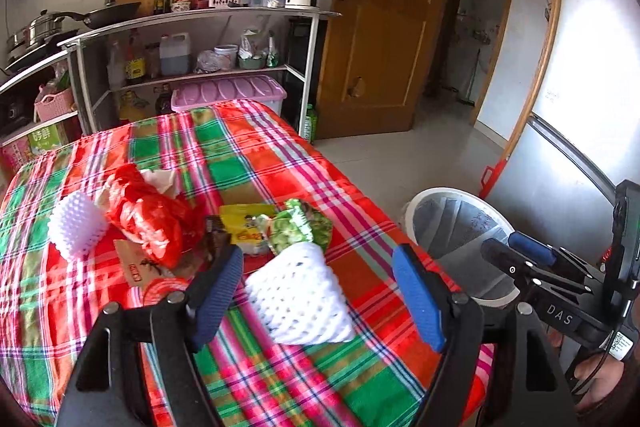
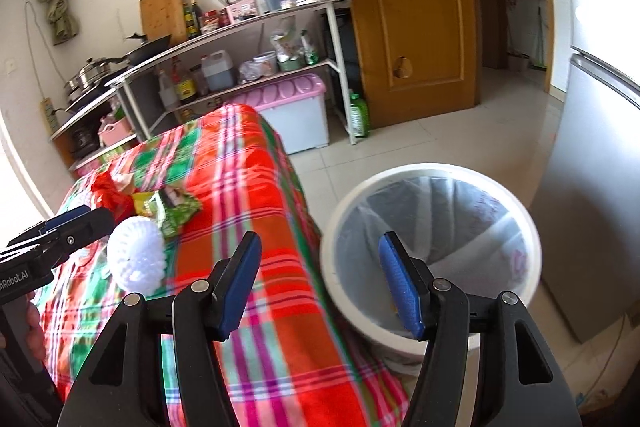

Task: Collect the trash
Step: 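Grasp the white foam fruit net on the table with the right tool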

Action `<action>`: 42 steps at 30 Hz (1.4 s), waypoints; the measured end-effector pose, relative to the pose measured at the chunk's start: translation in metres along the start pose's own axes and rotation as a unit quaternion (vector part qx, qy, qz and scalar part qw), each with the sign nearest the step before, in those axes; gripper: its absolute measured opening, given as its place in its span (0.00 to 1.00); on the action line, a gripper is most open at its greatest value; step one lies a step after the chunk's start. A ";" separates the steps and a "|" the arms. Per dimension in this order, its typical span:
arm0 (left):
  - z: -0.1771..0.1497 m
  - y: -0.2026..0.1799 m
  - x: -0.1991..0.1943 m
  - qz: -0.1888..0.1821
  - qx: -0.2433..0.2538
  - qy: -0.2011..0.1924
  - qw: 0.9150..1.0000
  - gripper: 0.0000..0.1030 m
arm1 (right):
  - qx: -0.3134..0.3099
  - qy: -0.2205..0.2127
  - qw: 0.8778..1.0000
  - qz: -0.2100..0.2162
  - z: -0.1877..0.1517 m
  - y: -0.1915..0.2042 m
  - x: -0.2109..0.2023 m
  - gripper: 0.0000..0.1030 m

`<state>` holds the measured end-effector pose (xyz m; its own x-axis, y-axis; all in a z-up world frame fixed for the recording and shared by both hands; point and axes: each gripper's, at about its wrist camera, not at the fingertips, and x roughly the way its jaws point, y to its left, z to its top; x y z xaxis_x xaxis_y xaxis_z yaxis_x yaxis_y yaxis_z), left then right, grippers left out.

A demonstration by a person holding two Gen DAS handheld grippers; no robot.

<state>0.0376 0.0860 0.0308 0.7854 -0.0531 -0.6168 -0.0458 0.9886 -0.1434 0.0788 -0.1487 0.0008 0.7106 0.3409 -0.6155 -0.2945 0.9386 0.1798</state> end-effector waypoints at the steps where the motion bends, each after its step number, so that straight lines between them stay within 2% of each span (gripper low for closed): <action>1: -0.002 0.007 -0.004 0.006 -0.006 -0.002 1.000 0.80 | -0.004 0.000 1.000 0.006 0.000 0.005 0.001 0.61; 6: -0.013 0.046 -0.019 0.042 -0.042 -0.009 0.998 0.87 | -0.030 0.006 0.999 0.045 -0.002 0.035 0.009 0.61; 18: -0.040 0.110 -0.028 0.080 -0.096 0.007 0.992 0.88 | -0.072 0.037 0.990 0.116 -0.012 0.103 0.038 0.62; 24: -0.050 0.124 -0.024 0.077 -0.104 0.019 0.991 0.89 | -0.078 0.049 0.986 0.142 -0.014 0.125 0.050 0.62; 29: -0.056 0.129 -0.018 0.046 -0.121 0.031 0.991 0.89 | -0.088 0.055 0.982 0.159 -0.016 0.138 0.057 0.63; 37: -0.057 0.134 -0.017 0.048 -0.120 0.031 0.991 0.89 | -0.087 0.077 0.975 0.189 -0.016 0.148 0.067 0.66; 40: -0.057 0.135 -0.017 0.049 -0.119 0.031 0.991 0.89 | -0.100 0.079 0.977 0.173 -0.016 0.154 0.070 0.66; 42: -0.057 0.137 -0.016 0.048 -0.120 0.033 0.991 0.89 | -0.100 0.086 0.974 0.183 -0.016 0.159 0.076 0.66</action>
<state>-0.0167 0.2145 -0.0228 0.7286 0.0230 -0.6846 -0.2704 0.9279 -0.2566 0.0758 0.0253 -0.0298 0.4227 0.6200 -0.6610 -0.6384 0.7214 0.2685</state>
